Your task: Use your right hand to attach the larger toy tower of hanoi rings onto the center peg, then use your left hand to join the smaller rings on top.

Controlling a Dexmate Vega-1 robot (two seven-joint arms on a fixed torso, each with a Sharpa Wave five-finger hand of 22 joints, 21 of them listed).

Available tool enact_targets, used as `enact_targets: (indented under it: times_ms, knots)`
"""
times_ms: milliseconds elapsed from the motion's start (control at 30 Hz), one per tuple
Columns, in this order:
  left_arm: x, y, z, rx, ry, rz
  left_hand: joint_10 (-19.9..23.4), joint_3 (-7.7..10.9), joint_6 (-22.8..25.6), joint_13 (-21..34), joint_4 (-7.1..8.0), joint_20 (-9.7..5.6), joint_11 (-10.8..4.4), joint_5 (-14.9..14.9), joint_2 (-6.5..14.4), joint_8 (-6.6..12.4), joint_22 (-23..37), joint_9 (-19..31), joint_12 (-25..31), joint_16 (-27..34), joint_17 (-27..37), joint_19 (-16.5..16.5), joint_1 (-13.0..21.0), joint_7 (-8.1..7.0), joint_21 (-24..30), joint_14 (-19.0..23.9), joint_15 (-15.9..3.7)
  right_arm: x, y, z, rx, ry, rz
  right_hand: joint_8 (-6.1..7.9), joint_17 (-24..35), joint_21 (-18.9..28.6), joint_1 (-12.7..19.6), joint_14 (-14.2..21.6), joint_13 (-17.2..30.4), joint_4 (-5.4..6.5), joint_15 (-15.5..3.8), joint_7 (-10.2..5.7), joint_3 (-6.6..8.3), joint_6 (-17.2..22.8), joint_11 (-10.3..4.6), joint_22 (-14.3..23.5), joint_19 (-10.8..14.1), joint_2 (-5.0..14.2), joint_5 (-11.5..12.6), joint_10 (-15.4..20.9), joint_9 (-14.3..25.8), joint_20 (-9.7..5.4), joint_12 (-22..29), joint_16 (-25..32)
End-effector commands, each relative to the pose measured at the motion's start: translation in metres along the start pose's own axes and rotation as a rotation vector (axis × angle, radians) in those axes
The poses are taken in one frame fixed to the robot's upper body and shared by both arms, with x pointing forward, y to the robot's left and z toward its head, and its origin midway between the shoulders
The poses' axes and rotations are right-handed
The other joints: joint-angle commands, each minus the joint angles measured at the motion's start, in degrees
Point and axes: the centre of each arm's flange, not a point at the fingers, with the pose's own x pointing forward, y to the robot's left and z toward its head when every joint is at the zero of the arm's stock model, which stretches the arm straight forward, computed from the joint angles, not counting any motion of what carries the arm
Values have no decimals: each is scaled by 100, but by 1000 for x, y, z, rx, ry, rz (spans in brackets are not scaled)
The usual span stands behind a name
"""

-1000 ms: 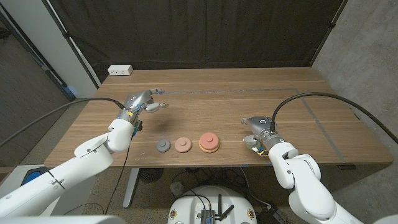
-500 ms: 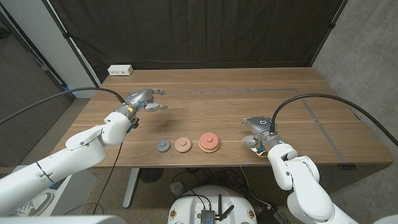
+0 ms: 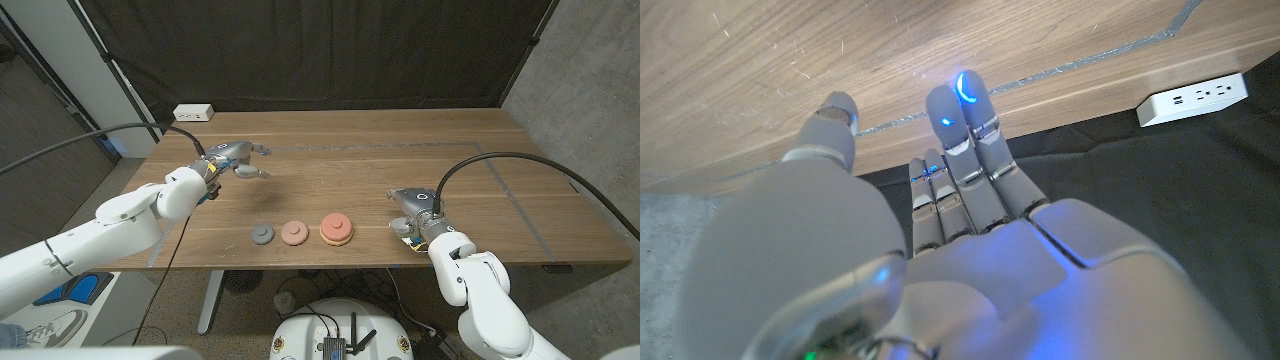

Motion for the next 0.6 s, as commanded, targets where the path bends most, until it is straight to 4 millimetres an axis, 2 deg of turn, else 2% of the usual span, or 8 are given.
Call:
enact_targets:
  times_ms: [33,200,267,333,400,600]
  knots:
    - [7,7,3,92,-37,-98,63,9,32,9,23,-741,-39,47,2,36,18,15,23,18,9,-35,22,-45,30,11,-579,4,1,4,0,-3,3,42,12,46,33,-10,34,11,-306,8,7,-13,-4,-1,-38,41,42,41,32,-382,27,-16]
    - [9,9,4,96,-54,-121,71,17,40,3,7,-750,-84,51,-7,42,17,16,23,25,8,-38,50,-58,39,14,-579,4,0,6,-2,-4,2,48,22,49,33,-1,41,10,-305,4,10,-10,-4,-7,-39,45,45,44,41,-382,24,-13]
    - [10,10,6,114,-58,-142,-17,36,-15,-5,-32,-746,-13,59,-26,23,19,15,-12,46,20,-49,128,-57,55,21,-579,4,0,7,0,-5,2,51,17,53,34,-5,44,10,-305,-2,12,-8,-5,-7,-37,46,46,42,45,-382,21,-21]
    - [11,10,8,130,-64,-162,-111,47,-123,-12,-51,-729,-8,64,-54,-12,22,14,-42,37,6,-89,193,-41,66,-10,-578,4,0,8,-4,-7,4,52,18,56,34,-4,47,11,-305,0,13,-10,-2,-7,-35,48,47,44,48,-382,20,-22]
    - [11,9,10,139,-73,-179,-184,49,-202,-18,-53,-723,-7,66,-73,-35,23,13,-62,18,-16,-119,225,-40,71,-46,-577,4,0,9,-5,-5,5,53,23,51,34,1,49,11,-305,-2,14,-11,-8,-15,-42,50,48,42,50,-383,18,-20]
    - [11,7,14,151,-97,-209,-418,37,-475,-35,-24,-701,134,65,-123,-91,21,5,-95,17,-39,-168,275,26,103,-79,-576,4,-1,10,-11,-4,8,59,18,53,35,-3,56,11,-305,-3,18,-9,-2,-21,-43,55,51,48,58,-383,16,-31]
